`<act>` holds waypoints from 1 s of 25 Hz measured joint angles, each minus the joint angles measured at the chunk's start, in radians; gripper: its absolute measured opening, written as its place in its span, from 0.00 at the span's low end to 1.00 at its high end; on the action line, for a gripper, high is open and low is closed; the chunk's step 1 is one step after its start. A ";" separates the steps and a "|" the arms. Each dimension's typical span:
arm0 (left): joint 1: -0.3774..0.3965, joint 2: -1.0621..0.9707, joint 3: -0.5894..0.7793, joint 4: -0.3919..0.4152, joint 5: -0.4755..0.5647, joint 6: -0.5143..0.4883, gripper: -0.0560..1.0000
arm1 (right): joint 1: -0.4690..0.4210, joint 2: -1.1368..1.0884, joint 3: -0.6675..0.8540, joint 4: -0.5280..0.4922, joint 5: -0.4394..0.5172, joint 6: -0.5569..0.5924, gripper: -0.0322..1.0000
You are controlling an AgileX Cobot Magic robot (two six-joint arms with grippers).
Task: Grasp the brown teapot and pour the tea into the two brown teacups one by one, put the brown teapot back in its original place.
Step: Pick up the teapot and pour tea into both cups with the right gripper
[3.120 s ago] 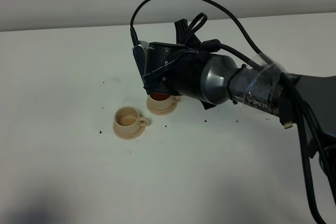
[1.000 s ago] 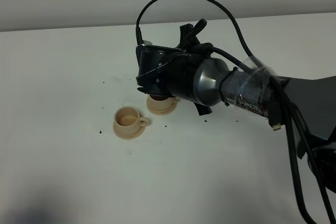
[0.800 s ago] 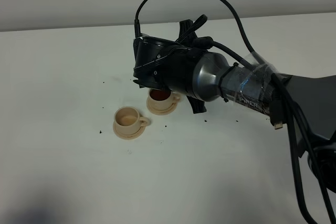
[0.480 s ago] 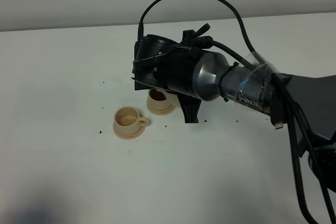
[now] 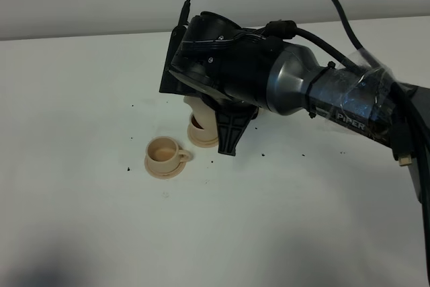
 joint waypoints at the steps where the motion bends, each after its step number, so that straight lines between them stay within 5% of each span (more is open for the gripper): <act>1: 0.000 0.000 0.000 0.000 0.000 0.000 0.40 | 0.008 0.000 0.000 0.008 -0.010 0.000 0.16; 13: 0.000 0.000 0.000 0.000 0.000 0.000 0.40 | 0.126 0.045 0.000 -0.073 -0.063 -0.022 0.16; 25: 0.000 0.000 0.000 0.000 0.000 0.000 0.40 | 0.131 0.085 0.000 -0.156 0.020 -0.024 0.16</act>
